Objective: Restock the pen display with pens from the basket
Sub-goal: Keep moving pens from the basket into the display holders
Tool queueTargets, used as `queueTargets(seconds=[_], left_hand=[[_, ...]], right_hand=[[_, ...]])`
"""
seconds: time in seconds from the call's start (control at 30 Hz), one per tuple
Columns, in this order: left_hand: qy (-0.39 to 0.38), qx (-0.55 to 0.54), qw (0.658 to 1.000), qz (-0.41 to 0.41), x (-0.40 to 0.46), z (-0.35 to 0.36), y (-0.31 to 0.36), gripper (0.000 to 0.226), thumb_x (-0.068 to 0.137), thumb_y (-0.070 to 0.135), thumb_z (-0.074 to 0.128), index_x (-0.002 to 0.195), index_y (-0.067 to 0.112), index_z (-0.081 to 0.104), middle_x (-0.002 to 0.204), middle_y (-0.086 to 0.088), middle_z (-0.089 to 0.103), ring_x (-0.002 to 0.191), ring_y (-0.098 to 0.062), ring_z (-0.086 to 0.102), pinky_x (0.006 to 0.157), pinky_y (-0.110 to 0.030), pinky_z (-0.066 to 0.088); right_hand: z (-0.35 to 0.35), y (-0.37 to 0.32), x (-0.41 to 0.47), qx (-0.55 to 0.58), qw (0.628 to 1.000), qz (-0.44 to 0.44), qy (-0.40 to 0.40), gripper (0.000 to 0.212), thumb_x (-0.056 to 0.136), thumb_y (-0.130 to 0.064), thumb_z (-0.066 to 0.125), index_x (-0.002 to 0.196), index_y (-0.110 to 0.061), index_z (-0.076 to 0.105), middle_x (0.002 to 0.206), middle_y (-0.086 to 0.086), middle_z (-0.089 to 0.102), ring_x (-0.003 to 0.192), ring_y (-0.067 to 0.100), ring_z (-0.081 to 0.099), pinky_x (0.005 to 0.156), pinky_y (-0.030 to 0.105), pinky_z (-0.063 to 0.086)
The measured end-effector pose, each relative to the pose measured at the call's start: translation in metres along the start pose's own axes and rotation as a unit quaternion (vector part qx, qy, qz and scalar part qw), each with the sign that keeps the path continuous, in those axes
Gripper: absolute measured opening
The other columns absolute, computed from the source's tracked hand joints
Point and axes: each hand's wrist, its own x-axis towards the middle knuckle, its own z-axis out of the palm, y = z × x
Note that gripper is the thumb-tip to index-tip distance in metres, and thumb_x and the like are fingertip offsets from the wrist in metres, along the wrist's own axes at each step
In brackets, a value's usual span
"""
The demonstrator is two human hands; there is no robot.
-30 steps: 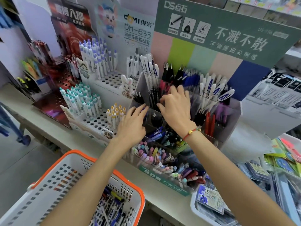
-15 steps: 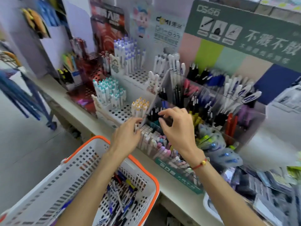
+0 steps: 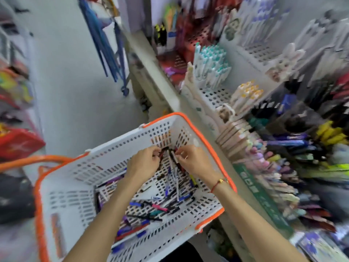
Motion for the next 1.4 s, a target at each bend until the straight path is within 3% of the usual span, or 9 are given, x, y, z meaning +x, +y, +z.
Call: queueTargets(seconds=[0.27,0.33,0.4,0.47,0.67,0.8,1.07,1.27,1.4], left_hand=[[-0.121,0.002,0.982,-0.143,-0.022,0.079,-0.113,0.046,0.103,0.008,0.039,0.146,0.025,0.04,0.142,-0.006,0.051,0.048,-0.017,0.04,0.044,-0.028,0.032],[-0.184,0.013,0.972,-0.149,-0.028,0.104,-0.141,0.058,0.1,0.0,0.042,0.15,0.026,0.033,0.152,-0.006,0.039,0.056,-0.017,0.046,0.047,-0.027,0.036],[-0.243,0.046,0.959,-0.14,-0.037,0.124,-0.16,0.064,0.098,0.002,0.049,0.153,0.026,0.027,0.16,-0.006,0.023,0.102,-0.025,0.059,0.073,-0.032,0.052],[-0.274,0.096,0.95,-0.115,-0.046,0.142,-0.171,0.064,0.098,0.017,0.055,0.153,0.026,0.024,0.163,-0.005,0.001,0.14,-0.031,0.031,0.102,-0.04,0.043],[-0.162,0.142,0.973,-0.076,-0.058,0.171,-0.179,0.047,0.094,0.023,0.062,0.138,0.026,0.045,0.145,0.001,0.035,0.13,-0.021,0.04,0.102,-0.035,0.04],[-0.113,0.112,0.983,-0.09,-0.056,0.168,-0.182,0.03,0.097,0.027,0.056,0.127,0.028,0.057,0.128,0.005,0.054,0.117,-0.018,0.052,0.091,-0.032,0.044],[-0.025,-0.072,0.972,-0.223,-0.049,0.161,-0.215,0.029,0.091,0.004,0.06,0.11,0.025,0.067,0.113,0.005,0.067,0.105,-0.015,0.063,0.086,-0.037,0.054],[0.018,-0.109,0.952,-0.284,-0.045,0.15,-0.219,0.018,0.095,0.018,0.058,0.11,0.025,0.064,0.105,0.01,0.062,0.086,-0.011,0.059,0.067,-0.028,0.048],[-0.058,-0.416,0.848,-0.324,-0.038,0.137,-0.2,0.027,0.1,0.029,0.053,0.123,0.016,0.061,0.117,0.002,0.061,0.107,-0.014,0.059,0.085,-0.027,0.047]], right_hand=[[0.11,0.04,0.026,-0.121,0.969,0.014,-0.214,0.023,0.097,-0.017,0.051,0.112,-0.011,0.066,0.107,0.011,0.069,0.091,0.031,0.066,0.073,0.043,0.056],[0.125,0.047,0.026,-0.182,0.947,0.01,-0.263,0.028,0.097,-0.011,0.049,0.123,-0.005,0.056,0.118,0.017,0.062,0.1,0.034,0.062,0.071,0.04,0.05],[0.139,0.052,0.023,-0.23,0.932,0.001,-0.278,0.044,0.097,-0.016,0.052,0.138,-0.004,0.04,0.138,0.018,0.047,0.116,0.036,0.053,0.078,0.038,0.047],[0.152,0.057,0.02,-0.288,0.913,-0.019,-0.287,0.064,0.094,-0.034,0.061,0.144,-0.005,0.032,0.149,0.018,0.033,0.129,0.037,0.043,0.092,0.041,0.049],[0.19,0.05,0.016,-0.335,0.849,-0.275,-0.302,0.066,0.087,-0.058,0.06,0.126,-0.007,0.042,0.121,0.009,0.05,0.11,0.025,0.052,0.088,0.038,0.046],[0.219,0.045,0.01,-0.373,0.841,-0.267,-0.288,0.047,0.093,-0.029,0.062,0.124,-0.004,0.038,0.119,0.012,0.05,0.102,0.027,0.058,0.069,0.032,0.042],[0.225,0.046,0.022,-0.298,0.842,-0.256,-0.369,0.025,0.094,-0.006,0.047,0.118,-0.006,0.043,0.109,0.012,0.059,0.09,0.029,0.06,0.065,0.035,0.04],[0.208,0.046,0.046,-0.018,0.846,0.001,-0.533,0.006,0.104,-0.015,0.041,0.11,-0.013,0.039,0.088,0.001,0.049,0.073,0.013,0.046,0.065,0.024,0.041],[0.192,0.039,0.046,0.231,0.762,0.158,-0.584,0.016,0.105,-0.015,0.04,0.119,-0.016,0.048,0.098,0.001,0.063,0.08,0.007,0.062,0.064,0.016,0.049]])
